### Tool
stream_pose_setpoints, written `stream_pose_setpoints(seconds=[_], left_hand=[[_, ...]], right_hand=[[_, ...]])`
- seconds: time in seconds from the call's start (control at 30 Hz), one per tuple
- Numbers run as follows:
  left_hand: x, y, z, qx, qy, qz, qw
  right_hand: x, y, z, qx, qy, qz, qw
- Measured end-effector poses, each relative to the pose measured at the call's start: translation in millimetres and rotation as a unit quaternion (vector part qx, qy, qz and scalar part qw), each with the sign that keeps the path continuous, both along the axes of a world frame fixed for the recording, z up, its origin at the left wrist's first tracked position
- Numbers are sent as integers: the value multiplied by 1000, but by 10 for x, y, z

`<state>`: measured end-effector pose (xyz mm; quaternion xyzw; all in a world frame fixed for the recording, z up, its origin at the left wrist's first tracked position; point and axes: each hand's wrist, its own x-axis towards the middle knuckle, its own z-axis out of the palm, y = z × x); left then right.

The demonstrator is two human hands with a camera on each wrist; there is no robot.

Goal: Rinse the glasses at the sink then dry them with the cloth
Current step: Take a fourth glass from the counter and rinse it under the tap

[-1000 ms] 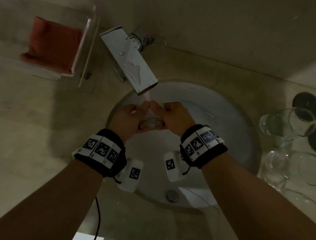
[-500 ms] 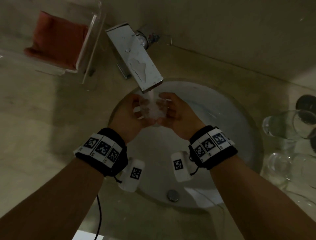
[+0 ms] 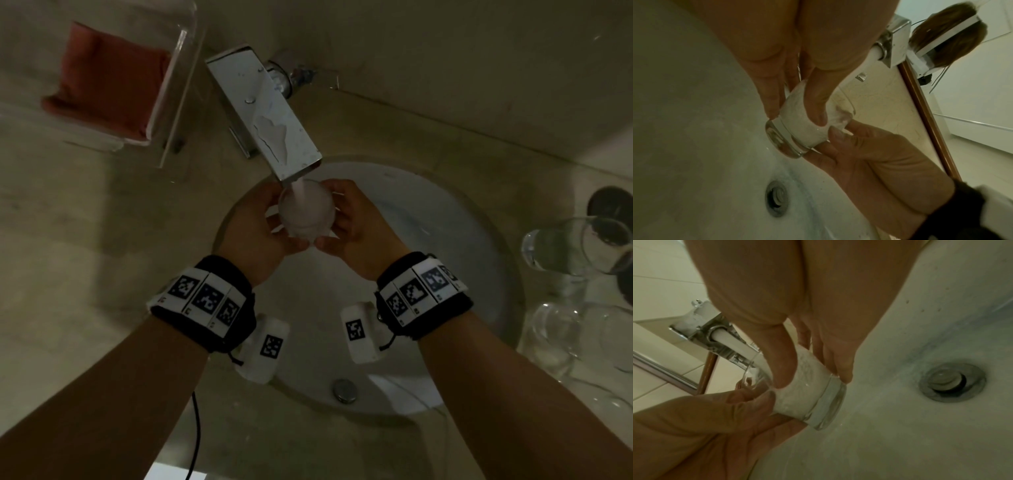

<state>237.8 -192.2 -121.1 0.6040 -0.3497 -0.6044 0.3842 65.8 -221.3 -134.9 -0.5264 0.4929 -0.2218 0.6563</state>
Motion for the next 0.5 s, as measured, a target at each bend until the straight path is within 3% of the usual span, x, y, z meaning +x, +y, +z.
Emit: stream_pose_setpoints(seconds=[0.17, 0.23, 0.4, 0.5], left_hand=[[21, 7, -50, 11, -52, -31, 998], [24, 10, -60, 40, -96, -60, 993], [-97, 7, -48, 223, -25, -7, 975], [-111, 10, -49, 249, 22, 19, 968]], right_hand=[[-15, 5, 56, 43, 31, 0, 999], [7, 2, 52, 64, 94, 7, 993], [64, 49, -7, 118, 175, 29, 977], [70, 15, 99, 114, 212, 52, 969]])
